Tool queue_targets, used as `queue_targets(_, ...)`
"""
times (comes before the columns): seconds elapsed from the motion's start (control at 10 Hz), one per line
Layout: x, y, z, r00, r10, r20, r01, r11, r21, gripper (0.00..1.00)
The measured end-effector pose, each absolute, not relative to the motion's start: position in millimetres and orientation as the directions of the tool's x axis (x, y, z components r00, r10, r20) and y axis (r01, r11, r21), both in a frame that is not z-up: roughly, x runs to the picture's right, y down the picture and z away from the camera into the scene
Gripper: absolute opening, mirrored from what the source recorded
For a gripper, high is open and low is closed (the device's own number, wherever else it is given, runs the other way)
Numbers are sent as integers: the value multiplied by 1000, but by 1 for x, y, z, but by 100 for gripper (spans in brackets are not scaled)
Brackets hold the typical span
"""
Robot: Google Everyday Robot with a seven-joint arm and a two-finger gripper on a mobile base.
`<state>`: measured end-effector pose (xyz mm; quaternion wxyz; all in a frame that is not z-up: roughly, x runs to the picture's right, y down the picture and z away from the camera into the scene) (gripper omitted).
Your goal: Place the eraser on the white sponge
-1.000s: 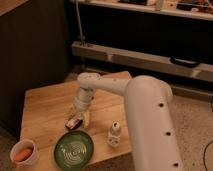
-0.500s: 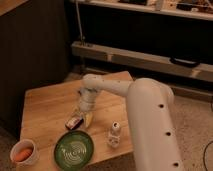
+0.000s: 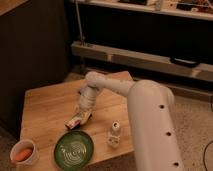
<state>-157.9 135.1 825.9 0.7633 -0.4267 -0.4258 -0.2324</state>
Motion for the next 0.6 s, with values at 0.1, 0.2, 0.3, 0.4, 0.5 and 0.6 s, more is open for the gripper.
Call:
queue_targets(0.1, -163, 110, 815, 541, -5, 841, 719, 522, -459, 0)
queue_targets(0.2, -168, 80, 804, 562, -27, 826, 716, 517, -470, 0)
queue_targets(0.3, -164, 55, 803, 589, -38, 808, 701, 521, -487, 0)
queue_targets(0.4, -161, 38, 803, 606, -45, 794, 690, 525, -498, 0)
queue_targets(0.5, -159, 21, 801, 620, -51, 783, 682, 529, -505, 0)
queue_targets(0.6, -160, 14, 799, 625, -56, 779, 679, 532, -506, 0)
